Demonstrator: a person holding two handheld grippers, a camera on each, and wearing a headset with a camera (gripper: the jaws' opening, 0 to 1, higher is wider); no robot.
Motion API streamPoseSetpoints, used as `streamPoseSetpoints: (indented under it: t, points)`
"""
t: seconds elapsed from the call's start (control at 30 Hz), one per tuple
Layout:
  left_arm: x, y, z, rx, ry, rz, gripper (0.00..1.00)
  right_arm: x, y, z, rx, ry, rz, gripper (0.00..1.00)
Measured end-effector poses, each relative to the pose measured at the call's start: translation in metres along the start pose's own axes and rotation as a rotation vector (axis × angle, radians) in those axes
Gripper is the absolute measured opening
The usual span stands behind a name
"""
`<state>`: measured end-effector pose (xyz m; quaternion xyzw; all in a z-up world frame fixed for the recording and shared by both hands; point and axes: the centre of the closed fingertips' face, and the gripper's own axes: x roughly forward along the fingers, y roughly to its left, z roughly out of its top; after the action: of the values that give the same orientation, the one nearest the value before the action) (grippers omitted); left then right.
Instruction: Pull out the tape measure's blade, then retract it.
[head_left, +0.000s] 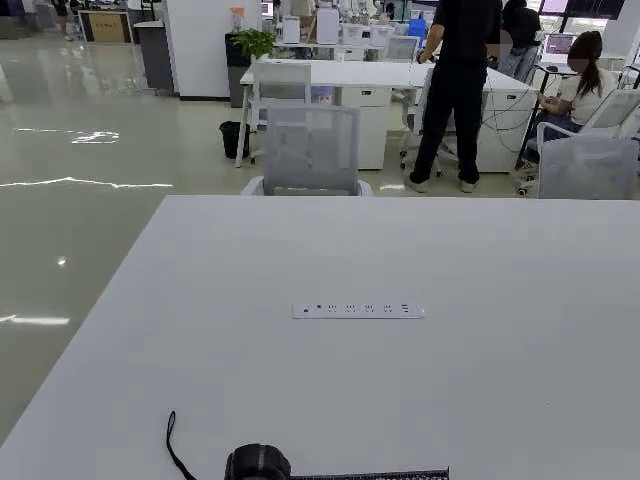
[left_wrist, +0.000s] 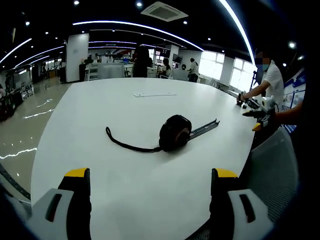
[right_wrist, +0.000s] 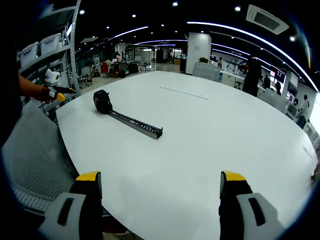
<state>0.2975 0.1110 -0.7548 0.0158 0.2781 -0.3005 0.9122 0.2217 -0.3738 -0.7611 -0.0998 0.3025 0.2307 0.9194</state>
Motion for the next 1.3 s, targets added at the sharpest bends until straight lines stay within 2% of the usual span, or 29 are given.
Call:
streamPoseSetpoints:
  t: [0.1, 0.33, 0.37, 0.43, 0.5, 0.73, 0.8, 0.93, 1.07, 1.2, 1.3]
  points:
    - [0.0, -0.002, 0.0, 0.001, 0.002, 0.002, 0.99, 0.0, -0.001, 0.0, -0.002, -0.003, 0.003, 1.0]
    - [0.001, -0.006, -0.001, 0.045, 0.002, -0.007, 0.99, -0.001, -0.003, 0.0, 0.018, -0.015, 0.001, 1.0]
    - [0.001, -0.007, 0.0, 0.055, -0.011, -0.014, 0.99, -0.001, -0.002, 0.0, 0.036, -0.017, 0.003, 1.0]
    - [0.001, -0.007, 0.0, 0.056, -0.01, -0.017, 0.99, -0.001, -0.002, 0.0, 0.05, -0.017, 0.004, 1.0]
    - [0.002, -0.005, -0.005, 0.052, 0.029, -0.008, 0.99, 0.0, -0.002, -0.001, 0.039, -0.011, 0.0, 1.0]
    - [0.007, -0.004, 0.007, 0.068, 0.019, -0.007, 0.99, 0.001, -0.001, 0.005, 0.008, -0.026, 0.01, 1.0]
    - [0.009, -0.008, 0.007, 0.058, 0.036, -0.027, 0.99, 0.002, 0.0, 0.004, 0.031, -0.023, 0.031, 1.0]
    - [0.015, -0.016, 0.007, 0.071, 0.049, -0.033, 0.99, 0.005, 0.001, 0.002, 0.034, -0.001, 0.059, 1.0]
    - [0.02, -0.021, 0.012, 0.074, 0.043, -0.032, 0.99, 0.009, 0.0, 0.003, 0.03, 0.008, 0.07, 1.0]
    - [0.025, -0.025, 0.017, 0.046, 0.021, -0.04, 0.99, 0.014, 0.001, 0.008, 0.017, 0.008, 0.087, 1.0]
    - [0.03, -0.026, 0.016, 0.052, 0.028, -0.029, 0.99, 0.019, 0.001, 0.012, 0.006, 0.004, 0.099, 1.0]
